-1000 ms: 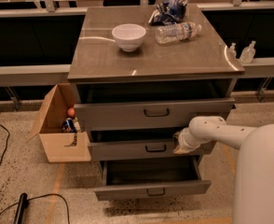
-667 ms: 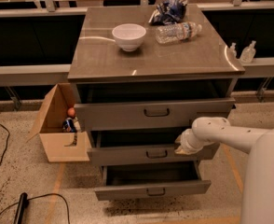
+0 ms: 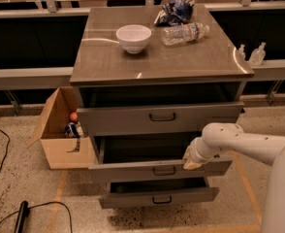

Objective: Open middle drawer

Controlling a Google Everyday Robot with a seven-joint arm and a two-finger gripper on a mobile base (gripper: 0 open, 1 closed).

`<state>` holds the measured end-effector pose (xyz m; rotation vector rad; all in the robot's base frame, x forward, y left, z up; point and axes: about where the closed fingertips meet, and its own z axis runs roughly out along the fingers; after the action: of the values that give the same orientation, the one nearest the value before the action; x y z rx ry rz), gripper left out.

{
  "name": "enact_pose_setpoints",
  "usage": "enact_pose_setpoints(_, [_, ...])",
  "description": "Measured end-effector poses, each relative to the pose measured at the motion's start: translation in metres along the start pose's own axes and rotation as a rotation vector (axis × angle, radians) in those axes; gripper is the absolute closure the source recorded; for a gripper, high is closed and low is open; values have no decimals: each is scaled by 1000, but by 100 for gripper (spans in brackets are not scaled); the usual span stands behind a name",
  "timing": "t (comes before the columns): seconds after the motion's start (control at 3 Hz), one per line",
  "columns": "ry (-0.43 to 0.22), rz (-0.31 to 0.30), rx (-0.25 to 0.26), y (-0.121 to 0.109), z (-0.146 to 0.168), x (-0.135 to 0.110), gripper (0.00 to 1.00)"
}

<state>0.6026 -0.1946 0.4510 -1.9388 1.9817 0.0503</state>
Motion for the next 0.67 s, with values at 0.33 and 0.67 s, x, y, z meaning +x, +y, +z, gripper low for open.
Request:
enact_pose_setpoints(0.33, [4, 27, -8, 8, -10, -4, 58])
enact_pose_setpoints(0.67, [18, 70, -9, 16, -26, -7, 35])
